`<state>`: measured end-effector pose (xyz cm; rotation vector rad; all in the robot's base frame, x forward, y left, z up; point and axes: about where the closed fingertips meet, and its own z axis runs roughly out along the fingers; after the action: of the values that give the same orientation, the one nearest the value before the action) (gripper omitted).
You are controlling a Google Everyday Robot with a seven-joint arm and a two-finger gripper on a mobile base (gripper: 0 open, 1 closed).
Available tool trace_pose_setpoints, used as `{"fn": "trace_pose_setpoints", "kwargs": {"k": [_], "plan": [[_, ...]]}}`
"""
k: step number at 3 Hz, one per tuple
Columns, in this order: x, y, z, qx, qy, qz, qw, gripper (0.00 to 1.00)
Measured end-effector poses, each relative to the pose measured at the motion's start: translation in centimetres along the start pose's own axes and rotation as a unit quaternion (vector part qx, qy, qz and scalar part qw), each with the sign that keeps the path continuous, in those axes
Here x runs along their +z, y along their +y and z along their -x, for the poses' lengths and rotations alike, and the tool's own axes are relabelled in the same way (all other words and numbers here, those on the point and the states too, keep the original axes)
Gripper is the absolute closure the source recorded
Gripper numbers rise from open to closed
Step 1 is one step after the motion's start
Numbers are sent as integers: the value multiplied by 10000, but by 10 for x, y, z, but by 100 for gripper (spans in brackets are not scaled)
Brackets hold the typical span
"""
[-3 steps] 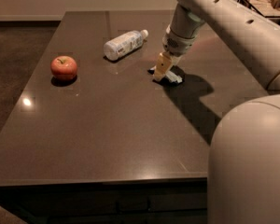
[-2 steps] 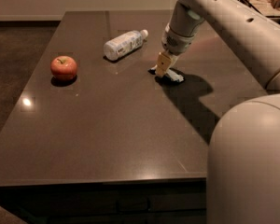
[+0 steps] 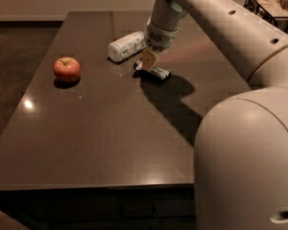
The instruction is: Move rxbar blueberry near apple
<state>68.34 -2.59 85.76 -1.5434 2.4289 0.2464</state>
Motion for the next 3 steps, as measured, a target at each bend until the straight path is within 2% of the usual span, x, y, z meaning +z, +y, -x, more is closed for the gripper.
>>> {"fn": "trace_pose_setpoints", "kwargs": {"k": [2,3], "plan": [[7,47,64,-759,-148,300,9966,100],[11,75,90,-1118,-216,432,9926,100]]}}
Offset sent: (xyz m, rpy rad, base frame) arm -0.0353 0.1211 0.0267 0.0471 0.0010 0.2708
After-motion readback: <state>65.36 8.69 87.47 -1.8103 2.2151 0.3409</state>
